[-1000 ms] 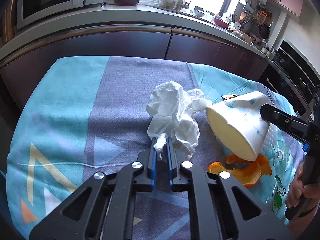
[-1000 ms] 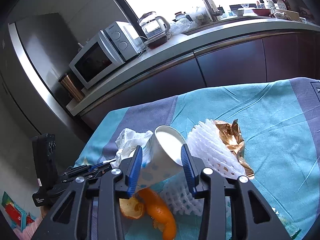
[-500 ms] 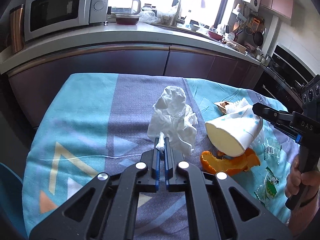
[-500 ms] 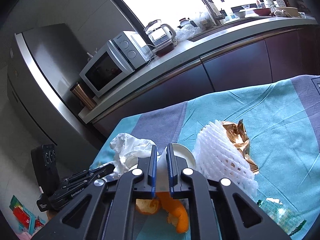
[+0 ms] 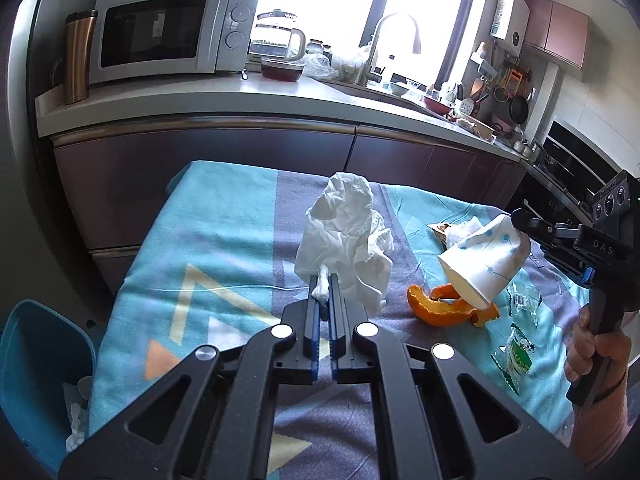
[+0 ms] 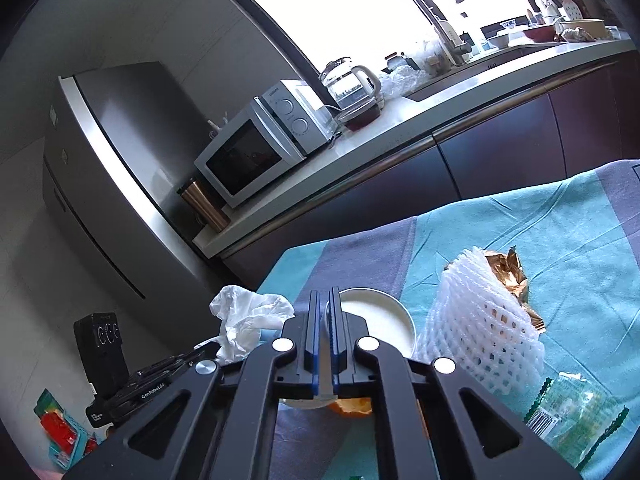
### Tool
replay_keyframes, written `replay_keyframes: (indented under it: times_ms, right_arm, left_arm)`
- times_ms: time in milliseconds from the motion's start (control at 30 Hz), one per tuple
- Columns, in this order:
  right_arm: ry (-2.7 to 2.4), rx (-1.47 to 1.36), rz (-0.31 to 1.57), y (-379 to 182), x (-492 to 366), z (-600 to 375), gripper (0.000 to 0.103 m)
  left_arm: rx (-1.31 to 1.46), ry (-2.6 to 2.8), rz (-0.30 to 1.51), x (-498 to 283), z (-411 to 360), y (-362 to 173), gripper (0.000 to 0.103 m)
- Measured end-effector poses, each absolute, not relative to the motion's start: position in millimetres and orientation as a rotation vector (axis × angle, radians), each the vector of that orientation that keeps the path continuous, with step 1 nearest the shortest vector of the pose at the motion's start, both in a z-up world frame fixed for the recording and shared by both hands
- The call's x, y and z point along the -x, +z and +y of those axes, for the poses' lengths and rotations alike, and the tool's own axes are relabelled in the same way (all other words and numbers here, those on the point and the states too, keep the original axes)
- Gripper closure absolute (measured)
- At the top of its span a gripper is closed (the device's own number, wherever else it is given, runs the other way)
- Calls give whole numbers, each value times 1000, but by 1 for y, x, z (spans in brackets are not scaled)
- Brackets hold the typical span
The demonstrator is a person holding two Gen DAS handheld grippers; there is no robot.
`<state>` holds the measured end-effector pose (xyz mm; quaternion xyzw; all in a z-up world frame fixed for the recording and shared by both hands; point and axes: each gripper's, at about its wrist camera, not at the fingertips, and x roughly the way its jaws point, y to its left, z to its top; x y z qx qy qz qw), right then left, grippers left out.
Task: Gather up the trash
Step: 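Hold the tissue in the left tool while the right tool reaches for the dotted cup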
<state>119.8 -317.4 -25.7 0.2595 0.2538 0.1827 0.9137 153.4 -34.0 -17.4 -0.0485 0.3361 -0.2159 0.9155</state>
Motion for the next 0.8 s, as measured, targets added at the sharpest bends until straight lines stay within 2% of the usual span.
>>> replay_keyframes:
  times_ms: [333,433,500,533,600,633,667,800]
  right_arm:
    - [391,-526,540,-32,-83,-308,102]
    - [347,-520,575,-42,-76,-312,98]
    - [288,-490,587,-48,-71,-315,89]
    - [263,-481,591,-50,-68,-317,70]
    - [232,-473,589,-53,-64,-320,62]
    - [218,-460,597,-54,-64,-320,55]
    - [215,-456,603,-56,-64,-321,51]
    - [238,-471,625,-62,-68,-321,46]
  left_arm:
    - [109,-441,670,-123,-2,-11,99]
    - [109,-441,671,-118,1,-13,99]
    - [111,-445,674,-115,3,-15,99]
    - [110,-447,677,-115,1,-16,99]
    - [111,-450,681,-114,0,-18,99]
    - [111,-451,682,-113,1,-19,99]
    - [111,-453,682,-113,1,-19,99]
    - [107,-450,682,-111,2,-20,99]
